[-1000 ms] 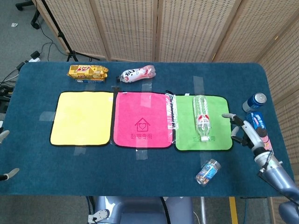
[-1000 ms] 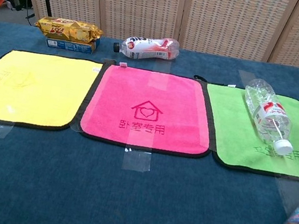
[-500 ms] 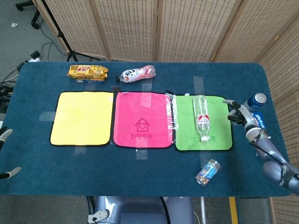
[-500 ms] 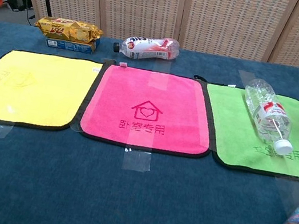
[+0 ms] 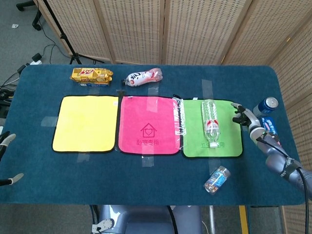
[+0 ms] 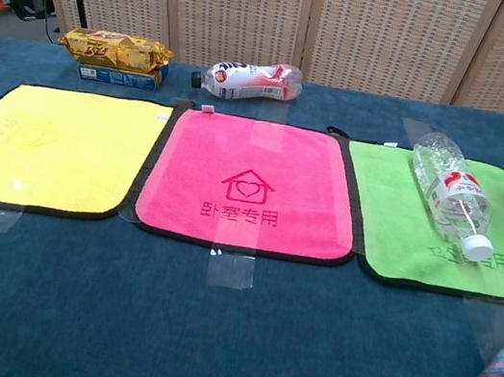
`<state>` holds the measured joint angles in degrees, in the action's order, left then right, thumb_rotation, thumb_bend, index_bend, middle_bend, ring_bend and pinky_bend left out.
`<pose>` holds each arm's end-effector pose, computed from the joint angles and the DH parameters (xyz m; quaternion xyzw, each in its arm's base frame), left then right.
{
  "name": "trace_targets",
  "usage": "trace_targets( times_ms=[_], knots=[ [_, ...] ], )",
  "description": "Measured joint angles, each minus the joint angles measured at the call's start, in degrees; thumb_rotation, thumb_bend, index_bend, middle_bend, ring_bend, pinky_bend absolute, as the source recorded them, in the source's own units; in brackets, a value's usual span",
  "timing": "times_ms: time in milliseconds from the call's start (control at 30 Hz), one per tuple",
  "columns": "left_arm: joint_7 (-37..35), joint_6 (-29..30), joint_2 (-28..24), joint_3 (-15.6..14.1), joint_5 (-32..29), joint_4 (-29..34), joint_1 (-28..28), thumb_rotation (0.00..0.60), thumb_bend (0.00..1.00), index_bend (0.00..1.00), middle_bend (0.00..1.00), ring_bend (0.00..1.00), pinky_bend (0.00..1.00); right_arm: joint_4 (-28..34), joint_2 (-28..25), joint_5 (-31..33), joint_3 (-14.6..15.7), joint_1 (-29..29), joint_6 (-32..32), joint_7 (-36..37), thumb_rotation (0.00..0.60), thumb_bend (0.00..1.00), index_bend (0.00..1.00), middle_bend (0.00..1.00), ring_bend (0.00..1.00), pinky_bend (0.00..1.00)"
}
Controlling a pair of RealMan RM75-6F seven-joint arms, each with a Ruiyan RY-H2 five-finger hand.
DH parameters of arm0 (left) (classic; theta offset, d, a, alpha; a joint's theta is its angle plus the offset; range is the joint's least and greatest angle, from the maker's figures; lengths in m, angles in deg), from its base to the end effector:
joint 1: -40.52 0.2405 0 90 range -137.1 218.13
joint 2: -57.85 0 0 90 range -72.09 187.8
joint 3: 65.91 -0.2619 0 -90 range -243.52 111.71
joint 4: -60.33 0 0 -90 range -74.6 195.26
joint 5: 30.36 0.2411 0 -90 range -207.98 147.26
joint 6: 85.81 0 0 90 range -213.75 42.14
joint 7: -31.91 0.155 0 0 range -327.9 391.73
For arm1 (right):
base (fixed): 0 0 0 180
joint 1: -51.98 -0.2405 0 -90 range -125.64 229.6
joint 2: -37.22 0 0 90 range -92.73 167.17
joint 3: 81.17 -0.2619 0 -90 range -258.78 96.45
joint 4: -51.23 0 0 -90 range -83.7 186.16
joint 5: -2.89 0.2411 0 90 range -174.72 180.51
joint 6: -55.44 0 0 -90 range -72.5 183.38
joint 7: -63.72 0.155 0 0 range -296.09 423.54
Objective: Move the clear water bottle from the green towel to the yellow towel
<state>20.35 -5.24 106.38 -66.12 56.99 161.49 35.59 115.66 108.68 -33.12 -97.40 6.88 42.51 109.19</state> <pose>-0.3229 0.1802 0.1870 -0.6007 -0.4469 -0.3743 0.5471 -0.2963 -0.4604 0.0800 0.2688 -0.8259 0.3856 0.3114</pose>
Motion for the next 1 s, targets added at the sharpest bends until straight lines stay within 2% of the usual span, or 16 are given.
trace_targets(
  times_ms=[400,767,1000],
  knots=[
    [-0.36,-0.7,-0.31,-0.08,-0.22,-0.02,-0.43,0.6,0.0,0.0,0.0,0.0,0.0,-5.64,4.16,7.17,3.49,-3.77,2.73,-1.4,0.6,1.0,0.08,0.01,0.0,0.11],
    [-0.35,-1.19,-0.26,-0.05,-0.68,-0.05,-0.7,0.6,0.0,0.0,0.0,0.0,0.0,-1.76,4.1,9.72,1.98,-5.75,5.78,-1.15,0.6,1.0,0.08,0.01,0.0,0.12],
    [-0.82,-1.5,-0.44,-0.14,-0.69,-0.12,-0.86,0.6,0.0,0.0,0.0,0.0,0.0,1.58,3.58,11.56,2.08,-8.15,7.57,-0.23,0.6,1.0,0.08,0.01,0.0,0.12]
  ],
)
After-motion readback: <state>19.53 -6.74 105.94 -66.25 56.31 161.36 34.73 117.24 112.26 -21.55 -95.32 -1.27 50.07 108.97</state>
